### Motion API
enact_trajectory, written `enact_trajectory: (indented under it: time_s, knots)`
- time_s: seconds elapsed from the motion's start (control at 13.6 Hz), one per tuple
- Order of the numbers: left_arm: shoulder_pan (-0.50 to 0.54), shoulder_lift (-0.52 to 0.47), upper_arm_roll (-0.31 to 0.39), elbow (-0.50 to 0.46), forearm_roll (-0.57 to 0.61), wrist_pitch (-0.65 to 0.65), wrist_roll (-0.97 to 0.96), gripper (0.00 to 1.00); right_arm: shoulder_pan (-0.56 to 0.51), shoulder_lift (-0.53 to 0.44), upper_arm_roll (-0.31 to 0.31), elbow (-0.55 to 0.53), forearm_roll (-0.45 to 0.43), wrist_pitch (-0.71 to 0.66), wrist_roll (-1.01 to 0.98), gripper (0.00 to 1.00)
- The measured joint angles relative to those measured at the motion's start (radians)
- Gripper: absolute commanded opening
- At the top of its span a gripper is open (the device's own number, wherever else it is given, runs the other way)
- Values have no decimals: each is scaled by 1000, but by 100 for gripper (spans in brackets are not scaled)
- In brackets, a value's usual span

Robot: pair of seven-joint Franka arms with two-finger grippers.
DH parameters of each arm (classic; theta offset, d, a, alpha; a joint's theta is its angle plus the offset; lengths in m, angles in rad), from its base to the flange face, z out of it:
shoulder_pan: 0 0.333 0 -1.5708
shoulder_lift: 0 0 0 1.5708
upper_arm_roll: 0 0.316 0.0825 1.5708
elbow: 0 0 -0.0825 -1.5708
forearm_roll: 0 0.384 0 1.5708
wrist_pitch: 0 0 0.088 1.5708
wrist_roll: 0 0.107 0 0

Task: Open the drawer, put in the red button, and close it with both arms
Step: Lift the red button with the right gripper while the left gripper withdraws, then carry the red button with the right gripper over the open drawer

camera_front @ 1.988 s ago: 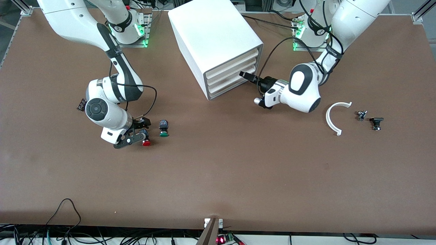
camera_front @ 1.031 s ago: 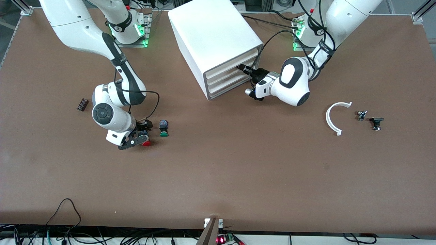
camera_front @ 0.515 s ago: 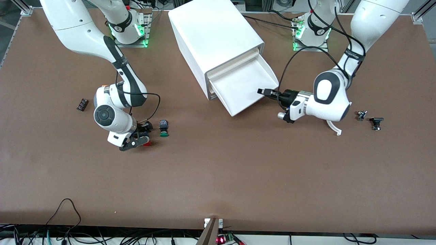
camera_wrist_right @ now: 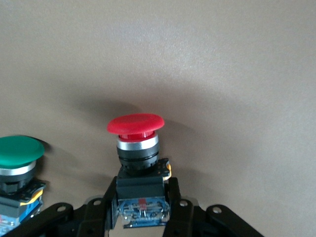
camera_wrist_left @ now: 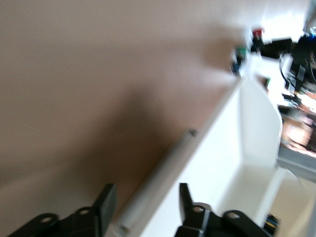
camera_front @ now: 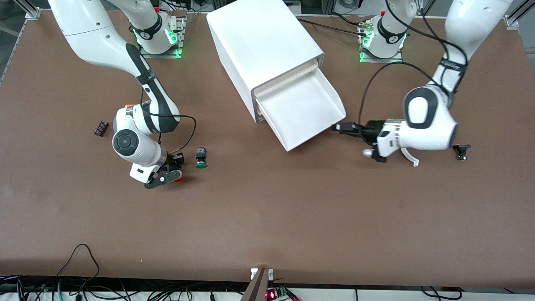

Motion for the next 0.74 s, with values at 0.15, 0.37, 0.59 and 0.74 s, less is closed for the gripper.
enact_trajectory:
  time_s: [0.15, 0.37, 0.59, 0.74]
  knots:
    - [47, -80, 13, 39, 83, 6, -7, 100, 0, -5, 0, 59, 0, -69, -2, 17]
    - [61, -209, 53, 76, 275, -32, -12, 100, 0, -22, 45, 262, 0, -274, -42, 17]
    - [62, -304, 98, 245, 532, -277, -52, 100, 3, -39, 153, 431, 0, -362, -70, 18]
    - [57, -323, 102, 357, 676, -410, -146, 100, 9, -37, 243, 475, 0, -362, -157, 18]
